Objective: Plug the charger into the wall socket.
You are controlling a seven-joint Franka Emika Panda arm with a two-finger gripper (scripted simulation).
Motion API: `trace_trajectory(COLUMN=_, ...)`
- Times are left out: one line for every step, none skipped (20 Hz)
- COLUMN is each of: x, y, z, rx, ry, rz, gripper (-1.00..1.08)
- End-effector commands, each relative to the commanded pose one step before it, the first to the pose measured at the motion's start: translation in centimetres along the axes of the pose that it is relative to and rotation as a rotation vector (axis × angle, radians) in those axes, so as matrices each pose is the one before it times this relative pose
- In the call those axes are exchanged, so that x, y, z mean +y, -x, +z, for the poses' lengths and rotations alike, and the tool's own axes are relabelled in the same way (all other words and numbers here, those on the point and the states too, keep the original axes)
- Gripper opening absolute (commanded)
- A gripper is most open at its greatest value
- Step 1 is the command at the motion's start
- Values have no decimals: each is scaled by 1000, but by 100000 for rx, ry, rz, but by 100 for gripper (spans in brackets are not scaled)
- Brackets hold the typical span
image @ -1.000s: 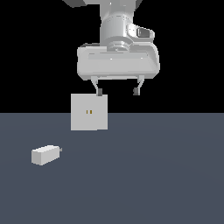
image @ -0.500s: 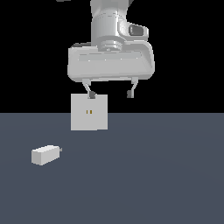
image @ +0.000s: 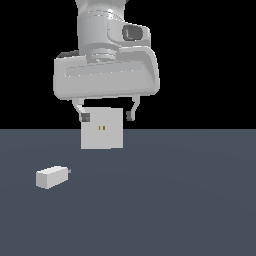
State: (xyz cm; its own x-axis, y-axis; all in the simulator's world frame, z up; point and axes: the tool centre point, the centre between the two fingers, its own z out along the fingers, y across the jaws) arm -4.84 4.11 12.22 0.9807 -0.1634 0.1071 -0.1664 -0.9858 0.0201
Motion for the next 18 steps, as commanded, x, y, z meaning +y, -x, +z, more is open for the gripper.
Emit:
trace_trajectory(x=-966, y=660, z=458, rx=2732, ry=61, rz=2363, gripper=100)
trace_trajectory(x=-351, y=234, z=175, rx=994, ry=68, rz=865, gripper=100)
trace_trajectory(x=-341, y=226, z=170, rx=963, ry=69, rz=838, gripper=100)
trace_trajectory(x=-330, y=218, z=166, rx=936, ry=71, rz=815, gripper=100)
trace_trajectory(x=-321, y=211, z=162, rx=911, ry=74, rz=793, gripper=100)
trace_trajectory(x=-313, y=205, z=159, rx=889, ry=76, rz=773, gripper=100)
trace_trajectory(x=-304, y=199, z=155, rx=870, ry=79, rz=756, gripper=100)
trace_trajectory(x=-299, y=194, z=153, rx=850, ry=82, rz=737, gripper=100)
trace_trajectory(x=-292, y=189, z=151, rx=836, ry=86, rz=724, gripper=100)
trace_trajectory(x=-286, y=184, z=148, rx=825, ry=90, rz=713, gripper=100)
trace_trajectory(x=-283, y=181, z=147, rx=812, ry=93, rz=701, gripper=100)
trace_trajectory(x=-278, y=177, z=145, rx=805, ry=98, rz=694, gripper=100)
trace_trajectory(x=-275, y=174, z=144, rx=799, ry=102, rz=687, gripper=100)
trace_trajectory(x=-272, y=171, z=143, rx=796, ry=106, rz=683, gripper=100)
trace_trajectory(x=-272, y=169, z=144, rx=791, ry=111, rz=677, gripper=100)
trace_trajectory(x=-270, y=167, z=142, rx=795, ry=116, rz=679, gripper=100)
trace_trajectory(x=-269, y=165, z=142, rx=799, ry=121, rz=680, gripper=100)
trace_trajectory(x=-271, y=165, z=144, rx=801, ry=126, rz=680, gripper=100)
